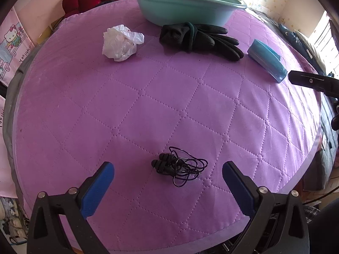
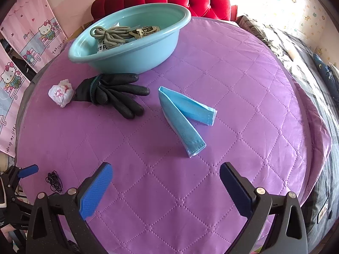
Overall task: Organize soft objects
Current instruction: 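Grasp the black earphones with the left gripper while the right gripper grasps the blue mask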
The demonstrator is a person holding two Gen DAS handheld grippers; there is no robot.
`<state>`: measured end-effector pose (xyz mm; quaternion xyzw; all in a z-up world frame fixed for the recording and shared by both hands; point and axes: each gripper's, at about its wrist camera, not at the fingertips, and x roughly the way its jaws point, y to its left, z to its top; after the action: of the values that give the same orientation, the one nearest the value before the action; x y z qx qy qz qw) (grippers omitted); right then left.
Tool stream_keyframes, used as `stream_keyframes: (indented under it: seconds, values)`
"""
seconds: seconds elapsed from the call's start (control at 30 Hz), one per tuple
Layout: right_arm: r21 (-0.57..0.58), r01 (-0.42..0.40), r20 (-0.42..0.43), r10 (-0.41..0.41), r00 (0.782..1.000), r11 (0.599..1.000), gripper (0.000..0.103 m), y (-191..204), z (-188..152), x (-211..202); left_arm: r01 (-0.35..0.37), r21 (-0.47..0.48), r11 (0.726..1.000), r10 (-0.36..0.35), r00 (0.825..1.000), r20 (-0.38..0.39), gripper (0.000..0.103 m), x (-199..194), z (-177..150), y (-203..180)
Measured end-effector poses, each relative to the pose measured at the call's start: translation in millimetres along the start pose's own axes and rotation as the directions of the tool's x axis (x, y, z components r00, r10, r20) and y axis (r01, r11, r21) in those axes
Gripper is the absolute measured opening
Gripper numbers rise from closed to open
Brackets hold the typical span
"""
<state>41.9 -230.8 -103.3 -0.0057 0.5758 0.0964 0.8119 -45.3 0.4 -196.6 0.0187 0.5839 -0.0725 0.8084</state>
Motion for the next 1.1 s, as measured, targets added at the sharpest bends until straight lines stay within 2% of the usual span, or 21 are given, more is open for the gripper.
stream_keyframes:
  seconds: [0.1,0.13,0.17,0.23,0.33,0.47,0.77,1.1]
  values:
    - [-0.004,-0.007,-0.002,0.007,1.000,1.000,0.103,0.4,1.3,1.9,0.003,-0.002,1.000,-0.003,1.000,-0.019,0.103,5.0,-2.7,-0.6]
    - [-0.006,-0.008,-0.002,0.008,1.000,1.000,0.103,0.9,2.1,2.2,0.009,-0.003,1.000,-0.009,1.000,-0.023,0.097,5.9,-3.5,-0.8]
    - [-0.006,-0.010,-0.003,0.010,1.000,1.000,0.103,0.8,2.9,2.7,0.016,-0.004,1.000,-0.016,1.000,-0.024,0.080,6.4,-3.9,-0.9]
    - [-0.007,-0.011,-0.003,0.011,1.000,1.000,0.103,0.6,4.2,3.9,0.012,-0.005,1.000,-0.012,1.000,-0.027,0.055,8.2,-3.7,-1.5]
    - [-0.009,-0.012,-0.007,0.012,1.000,1.000,0.103,-0.8,5.5,5.3,0.039,-0.004,0.999,-0.039,0.999,-0.037,0.050,11.6,-1.7,-0.8]
    - [-0.004,-0.018,-0.004,0.018,1.000,1.000,0.103,-5.2,8.3,5.4,0.061,-0.003,0.998,-0.061,0.998,-0.010,0.047,6.8,8.8,-6.8]
    - [-0.008,-0.012,0.004,0.012,1.000,1.000,0.103,-18.6,20.6,7.4,0.094,-0.011,0.996,-0.093,0.995,0.023,0.047,-5.0,40.5,-19.1]
    - [-0.045,-0.016,-0.029,0.015,0.999,0.999,0.103,-32.1,43.0,33.3,0.079,-0.029,0.996,-0.078,0.996,0.046,0.047,0.9,59.6,-28.6]
